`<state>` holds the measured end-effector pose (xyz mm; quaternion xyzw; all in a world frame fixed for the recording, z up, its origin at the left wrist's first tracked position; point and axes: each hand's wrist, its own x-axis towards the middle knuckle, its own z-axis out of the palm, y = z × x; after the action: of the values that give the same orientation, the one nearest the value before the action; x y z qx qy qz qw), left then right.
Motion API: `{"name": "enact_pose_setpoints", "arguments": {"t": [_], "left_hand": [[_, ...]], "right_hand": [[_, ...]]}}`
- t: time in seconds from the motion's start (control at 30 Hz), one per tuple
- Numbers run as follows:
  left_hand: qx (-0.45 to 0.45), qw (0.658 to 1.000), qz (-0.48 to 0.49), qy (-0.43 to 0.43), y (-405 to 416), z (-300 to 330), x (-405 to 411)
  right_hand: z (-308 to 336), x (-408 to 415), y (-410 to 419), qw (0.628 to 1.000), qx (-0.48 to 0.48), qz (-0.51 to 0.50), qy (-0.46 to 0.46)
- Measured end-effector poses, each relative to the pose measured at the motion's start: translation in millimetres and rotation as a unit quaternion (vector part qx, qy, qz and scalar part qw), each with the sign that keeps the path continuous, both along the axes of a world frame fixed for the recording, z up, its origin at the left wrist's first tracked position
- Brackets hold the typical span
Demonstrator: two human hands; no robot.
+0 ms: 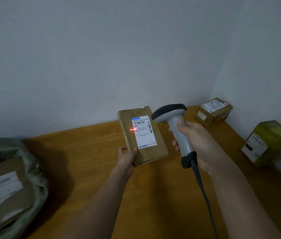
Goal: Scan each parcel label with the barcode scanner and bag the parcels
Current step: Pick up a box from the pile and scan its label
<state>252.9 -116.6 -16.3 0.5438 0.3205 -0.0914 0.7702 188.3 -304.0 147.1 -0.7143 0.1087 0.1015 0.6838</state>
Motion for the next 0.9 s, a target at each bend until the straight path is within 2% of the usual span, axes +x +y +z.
{"name": "enact_pose_setpoints", "arguments": {"t": [0.23, 0.43, 0.9], "left_hand": [[-0.006, 0.999, 0.048, -0.013, 64, 25, -40], [-0.008, 0.995, 0.093, -0.02, 93, 38, -63], [0.016, 0.981, 0.189, -0.028, 148, 60, -116]], "right_hand": [[48, -49, 65, 0.999, 0.004, 0.025, -0.041], [77, -66, 84, 0.996, -0.018, 0.056, -0.067], [86, -68, 118, 0.985, 0.016, 0.154, -0.079]]}}
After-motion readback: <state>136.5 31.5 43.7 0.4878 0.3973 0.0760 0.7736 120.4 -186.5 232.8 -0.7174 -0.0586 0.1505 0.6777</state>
